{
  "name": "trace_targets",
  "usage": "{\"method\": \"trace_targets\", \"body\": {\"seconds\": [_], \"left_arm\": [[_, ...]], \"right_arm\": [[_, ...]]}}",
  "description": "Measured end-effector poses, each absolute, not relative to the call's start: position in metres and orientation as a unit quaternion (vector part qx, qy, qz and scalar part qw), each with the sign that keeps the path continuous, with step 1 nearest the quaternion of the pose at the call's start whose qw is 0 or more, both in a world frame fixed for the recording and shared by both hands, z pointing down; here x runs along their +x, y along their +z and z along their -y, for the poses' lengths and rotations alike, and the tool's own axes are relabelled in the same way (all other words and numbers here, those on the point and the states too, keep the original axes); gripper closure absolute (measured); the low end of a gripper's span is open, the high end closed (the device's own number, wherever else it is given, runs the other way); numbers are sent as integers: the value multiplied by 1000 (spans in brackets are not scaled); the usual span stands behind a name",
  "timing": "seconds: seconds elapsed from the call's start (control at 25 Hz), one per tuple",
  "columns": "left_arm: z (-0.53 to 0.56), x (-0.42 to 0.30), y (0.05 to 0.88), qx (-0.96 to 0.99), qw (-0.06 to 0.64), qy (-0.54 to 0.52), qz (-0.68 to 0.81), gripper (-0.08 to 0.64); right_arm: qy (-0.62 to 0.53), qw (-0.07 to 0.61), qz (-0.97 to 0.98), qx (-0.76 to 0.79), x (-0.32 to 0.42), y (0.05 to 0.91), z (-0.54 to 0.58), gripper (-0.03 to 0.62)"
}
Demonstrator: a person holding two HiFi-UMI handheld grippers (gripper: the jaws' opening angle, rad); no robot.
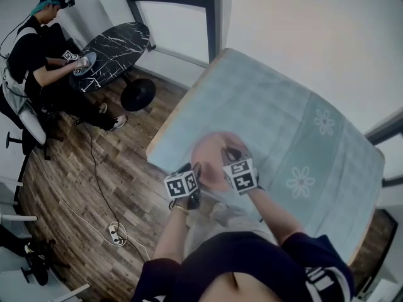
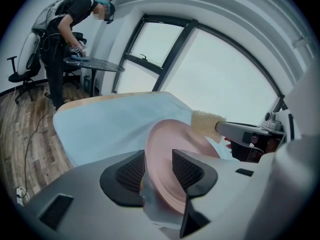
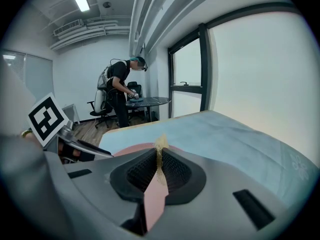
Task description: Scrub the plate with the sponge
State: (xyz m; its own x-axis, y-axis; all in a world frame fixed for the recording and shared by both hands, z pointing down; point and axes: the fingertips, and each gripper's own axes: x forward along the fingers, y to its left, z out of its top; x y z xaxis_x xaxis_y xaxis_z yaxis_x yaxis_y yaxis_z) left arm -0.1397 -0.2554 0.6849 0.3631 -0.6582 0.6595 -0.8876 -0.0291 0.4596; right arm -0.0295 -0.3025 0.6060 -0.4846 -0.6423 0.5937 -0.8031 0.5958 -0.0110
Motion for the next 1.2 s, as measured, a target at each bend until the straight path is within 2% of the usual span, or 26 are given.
{"method": "trace_targets", "body": {"seconds": [0.56, 0.64, 0.76, 1.2], "left_arm": [[270, -138, 714, 685, 454, 162, 546, 399], [270, -139, 717, 684, 450, 169, 549, 413], [269, -143, 719, 681, 441, 177, 558, 474], [270, -142, 719, 690, 436, 166, 553, 482]], "right_arm": [[152, 343, 827, 419, -30, 659, 316, 555], [157, 347, 829, 410, -35, 664, 316, 555], [168, 352, 831, 397, -43, 669, 311, 555], [195, 375, 840, 340, -64, 687, 283, 555]]}}
